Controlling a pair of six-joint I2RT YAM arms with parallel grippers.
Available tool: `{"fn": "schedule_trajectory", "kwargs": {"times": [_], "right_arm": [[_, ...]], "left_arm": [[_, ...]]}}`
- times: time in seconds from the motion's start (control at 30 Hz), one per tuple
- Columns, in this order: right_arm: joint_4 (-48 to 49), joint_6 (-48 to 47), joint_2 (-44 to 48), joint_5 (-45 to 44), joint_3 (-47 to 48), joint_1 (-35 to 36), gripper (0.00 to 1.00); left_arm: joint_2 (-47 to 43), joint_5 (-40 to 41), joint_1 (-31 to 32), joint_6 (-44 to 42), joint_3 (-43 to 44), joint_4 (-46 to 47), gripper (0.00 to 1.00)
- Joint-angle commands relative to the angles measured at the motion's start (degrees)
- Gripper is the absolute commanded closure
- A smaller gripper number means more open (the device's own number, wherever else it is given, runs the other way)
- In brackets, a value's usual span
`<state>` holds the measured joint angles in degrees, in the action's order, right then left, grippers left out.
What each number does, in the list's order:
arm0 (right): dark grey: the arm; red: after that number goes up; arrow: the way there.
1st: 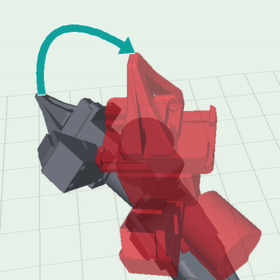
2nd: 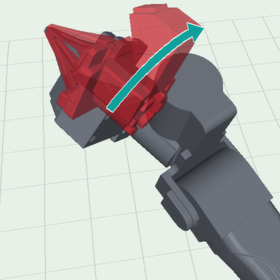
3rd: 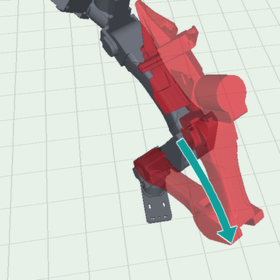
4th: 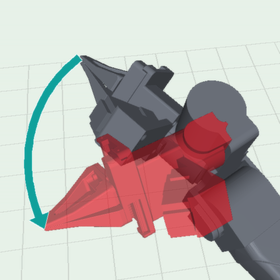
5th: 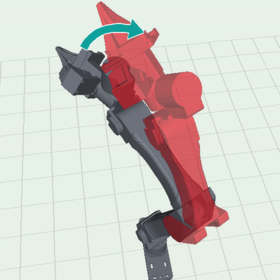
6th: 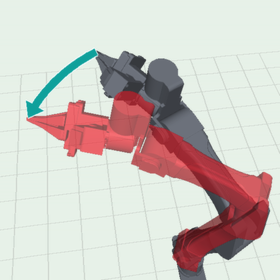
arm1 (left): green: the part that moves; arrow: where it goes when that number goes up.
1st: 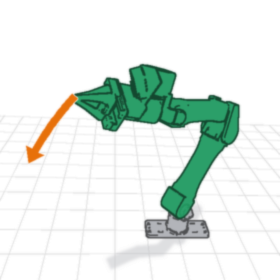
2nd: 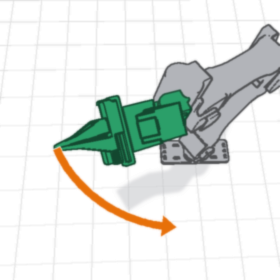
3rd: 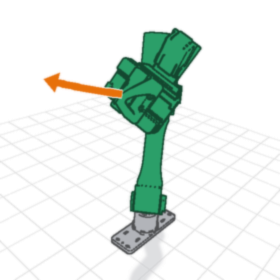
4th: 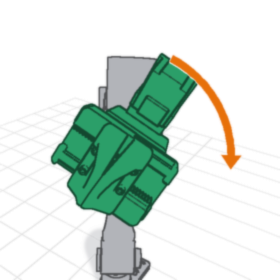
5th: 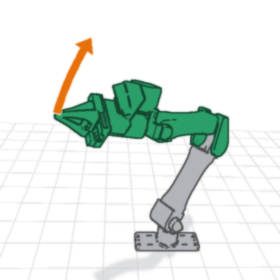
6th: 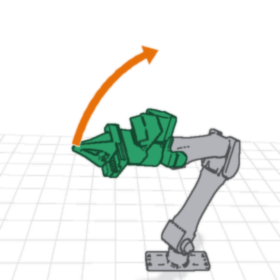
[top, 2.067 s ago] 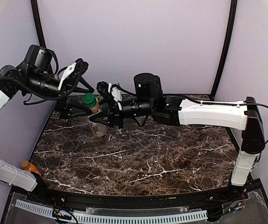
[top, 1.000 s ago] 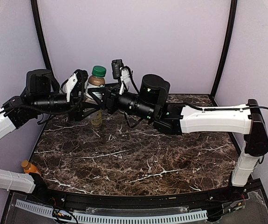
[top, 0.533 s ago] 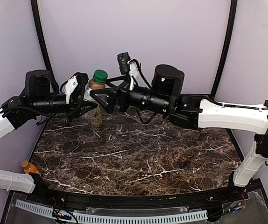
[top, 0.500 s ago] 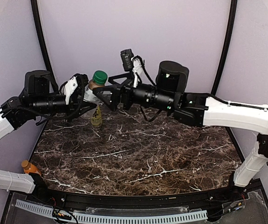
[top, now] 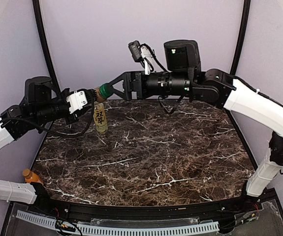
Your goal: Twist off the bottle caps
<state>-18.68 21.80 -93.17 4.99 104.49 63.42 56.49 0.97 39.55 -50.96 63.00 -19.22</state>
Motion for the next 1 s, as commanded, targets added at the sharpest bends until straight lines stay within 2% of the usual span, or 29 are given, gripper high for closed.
{"fn": "schedule_trajectory", "kwargs": {"times": [0.0,0.23,0.37,0.6,0.63,0.73,0.87,0.97], "right_arm": [[-5.25,2.61,-3.92,0.92,3.46,0.27,0.18],[-6.02,3.21,-8.13,1.49,7.49,0.39,0.24],[-5.40,3.24,-8.35,0.17,6.93,0.26,0.41],[-4.73,3.46,-7.79,0.70,5.74,0.04,0.52],[-4.63,3.57,-7.62,0.73,5.51,0.00,0.57],[-4.18,3.24,-7.25,0.86,4.66,-0.05,0.80],[-4.35,1.76,-6.96,2.90,4.02,-0.34,0.84],[-4.44,-2.65,-6.60,6.90,3.48,-0.51,0.97]], "left_arm": [[0.28,7.15,1.38,-5.40,-1.72,2.77,0.82],[0.61,8.43,2.60,-7.08,-2.48,4.26,0.83],[0.64,8.34,2.92,-7.60,-2.84,4.45,0.83],[0.38,8.63,3.08,-7.47,-3.39,5.25,0.83],[0.38,8.64,3.08,-7.55,-3.45,5.29,0.83],[0.38,8.63,3.16,-7.53,-3.52,5.34,0.85],[0.42,8.15,3.14,-6.27,-3.43,4.90,0.86],[0.33,6.30,3.11,-4.70,-2.90,3.18,0.87]]}}
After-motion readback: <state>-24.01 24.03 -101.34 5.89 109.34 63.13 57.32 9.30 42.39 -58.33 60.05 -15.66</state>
